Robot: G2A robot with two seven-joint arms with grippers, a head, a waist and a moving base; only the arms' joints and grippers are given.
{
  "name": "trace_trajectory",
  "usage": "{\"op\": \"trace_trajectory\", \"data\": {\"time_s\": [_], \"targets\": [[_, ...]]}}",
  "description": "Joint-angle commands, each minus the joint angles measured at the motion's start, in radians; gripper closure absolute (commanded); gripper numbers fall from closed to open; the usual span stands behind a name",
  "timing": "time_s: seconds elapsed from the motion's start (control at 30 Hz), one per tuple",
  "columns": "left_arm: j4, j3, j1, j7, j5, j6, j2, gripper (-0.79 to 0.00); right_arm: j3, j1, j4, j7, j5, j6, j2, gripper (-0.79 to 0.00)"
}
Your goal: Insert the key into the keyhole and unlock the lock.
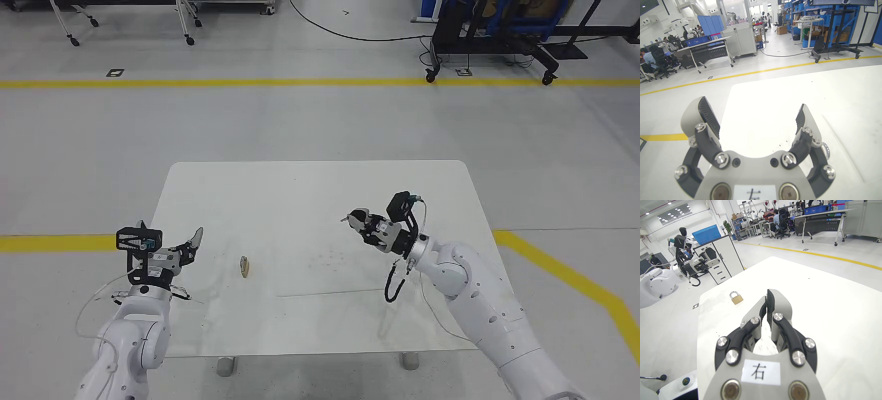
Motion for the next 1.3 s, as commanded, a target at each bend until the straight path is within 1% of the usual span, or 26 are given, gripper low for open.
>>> {"op": "trace_trajectory", "data": {"time_s": [0.0, 1.2, 1.23, 1.27], "targets": [[0.000, 0.000, 0.000, 0.000, 0.000, 0.000, 0.000, -0.785, 0.000, 0.000, 0.000, 0.000, 0.000, 0.000, 0.000, 0.000], [0.000, 0.000, 0.000, 0.000, 0.000, 0.000, 0.000, -0.785, 0.000, 0.000, 0.000, 0.000, 0.000, 0.000, 0.000, 0.000], [-0.001, -0.001, -0.002, 0.000, -0.011, -0.002, -0.001, -0.785, 0.000, 0.000, 0.000, 0.000, 0.000, 0.000, 0.000, 0.000], [-0.007, -0.008, -0.012, 0.003, -0.060, -0.010, -0.002, -0.785, 0.000, 0.000, 0.000, 0.000, 0.000, 0.000, 0.000, 0.000]]}}
